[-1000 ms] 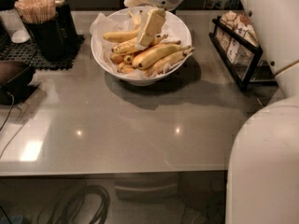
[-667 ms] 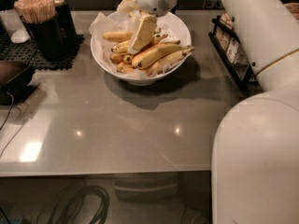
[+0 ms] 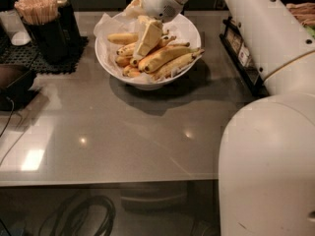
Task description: Pick banana from white bowl
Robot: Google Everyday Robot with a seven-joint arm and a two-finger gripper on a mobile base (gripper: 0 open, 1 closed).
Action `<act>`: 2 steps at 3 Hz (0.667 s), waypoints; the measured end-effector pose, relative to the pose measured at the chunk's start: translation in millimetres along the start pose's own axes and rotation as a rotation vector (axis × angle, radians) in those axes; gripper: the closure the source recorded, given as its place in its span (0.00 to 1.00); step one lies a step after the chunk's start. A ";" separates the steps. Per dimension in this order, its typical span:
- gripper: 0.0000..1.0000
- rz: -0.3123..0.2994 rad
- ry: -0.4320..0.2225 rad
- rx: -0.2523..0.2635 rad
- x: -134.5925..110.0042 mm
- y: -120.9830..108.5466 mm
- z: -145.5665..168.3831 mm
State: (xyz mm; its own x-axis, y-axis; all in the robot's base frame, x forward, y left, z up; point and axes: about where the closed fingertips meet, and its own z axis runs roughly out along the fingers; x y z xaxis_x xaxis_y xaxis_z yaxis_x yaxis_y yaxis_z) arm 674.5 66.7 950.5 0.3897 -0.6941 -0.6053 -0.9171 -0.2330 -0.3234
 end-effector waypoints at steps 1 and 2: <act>0.37 0.022 0.010 -0.015 4.9 10.0 -2.9; 0.39 0.051 0.023 -0.041 11.2 23.3 -4.3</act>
Offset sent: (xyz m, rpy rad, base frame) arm -0.0344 -0.0332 -0.0162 -0.0639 0.1014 -0.0330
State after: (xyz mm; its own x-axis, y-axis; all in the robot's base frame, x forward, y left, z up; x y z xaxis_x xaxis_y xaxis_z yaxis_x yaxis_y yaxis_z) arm 657.1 50.5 939.4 0.3407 -0.7211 -0.6033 -0.9387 -0.2245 -0.2618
